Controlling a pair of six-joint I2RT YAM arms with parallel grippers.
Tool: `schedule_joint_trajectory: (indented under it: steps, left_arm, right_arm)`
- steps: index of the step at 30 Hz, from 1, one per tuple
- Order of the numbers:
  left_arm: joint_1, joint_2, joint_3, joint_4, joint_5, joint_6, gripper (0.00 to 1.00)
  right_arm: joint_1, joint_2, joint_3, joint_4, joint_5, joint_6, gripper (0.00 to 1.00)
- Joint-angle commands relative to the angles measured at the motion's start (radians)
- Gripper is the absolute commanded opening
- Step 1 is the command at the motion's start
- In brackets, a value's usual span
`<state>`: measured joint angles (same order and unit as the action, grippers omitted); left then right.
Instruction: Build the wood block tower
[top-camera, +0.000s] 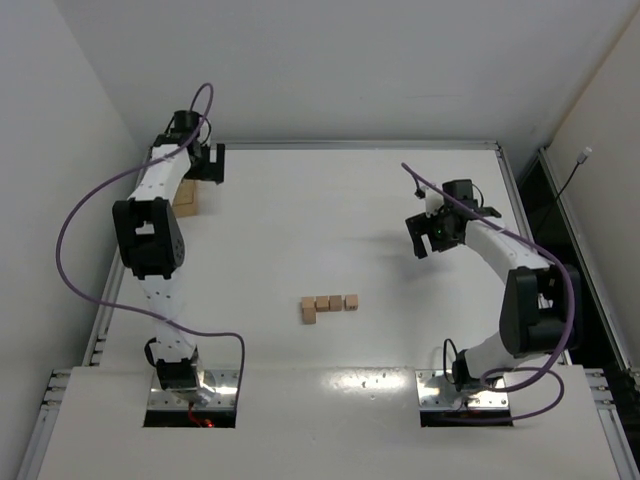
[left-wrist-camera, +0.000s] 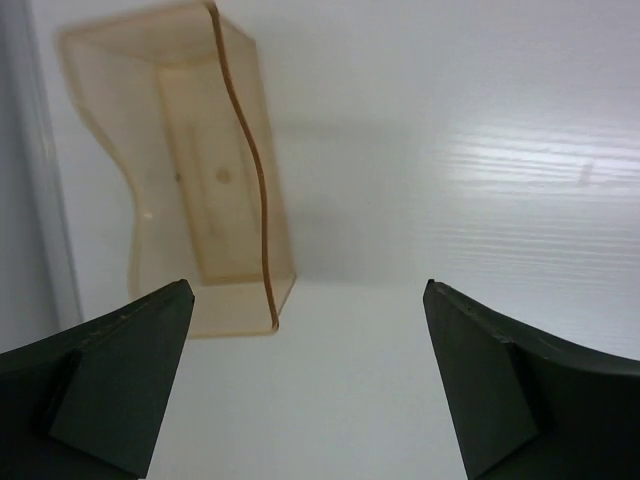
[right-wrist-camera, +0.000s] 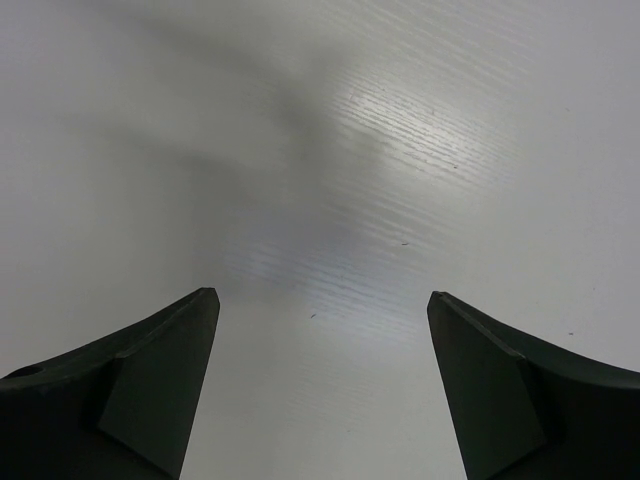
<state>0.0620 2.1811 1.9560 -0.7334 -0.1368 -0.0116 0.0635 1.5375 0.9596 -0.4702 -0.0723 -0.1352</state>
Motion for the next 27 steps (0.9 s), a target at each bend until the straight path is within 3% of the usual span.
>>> schedule_joint_trajectory:
  steps: [1,6,9,12,18,23,27]
  left_arm:
    - [-0.079,-0.222,0.018,0.046,0.02,0.022,1.0]
    - [-0.194,-0.352,0.027,-0.023,0.061,0.12,1.0]
    - [-0.319,-0.437,-0.063,-0.099,0.138,0.23,0.98]
    - [-0.465,-0.564,-0.257,-0.1,0.164,0.291,0.98]
    - [-0.71,-0.679,-0.604,-0.069,0.24,0.248,1.0]
    - [-0.723,-0.692,-0.689,-0.057,0.23,0.239,1.0]
    - [-0.81,-0.682,-0.764,0.005,0.117,0.229,0.99]
  right_arm:
    - [0.007,-0.072,-0.016,0.061,-0.032,-0.003,0.83]
    - [0.007,-0.12,-0.044,0.061,-0.021,-0.003,0.83]
    - [0.007,-0.172,-0.068,0.07,0.032,-0.003,0.85]
    - [-0.005,-0.235,-0.093,0.081,0.097,0.006,1.0]
    - [-0.037,-0.324,-0.107,0.067,0.204,0.025,1.0]
    - [-0.06,-0.388,-0.117,0.007,0.213,0.002,1.0]
    - [-0.08,-0.45,-0.148,-0.025,0.195,-0.049,1.0]
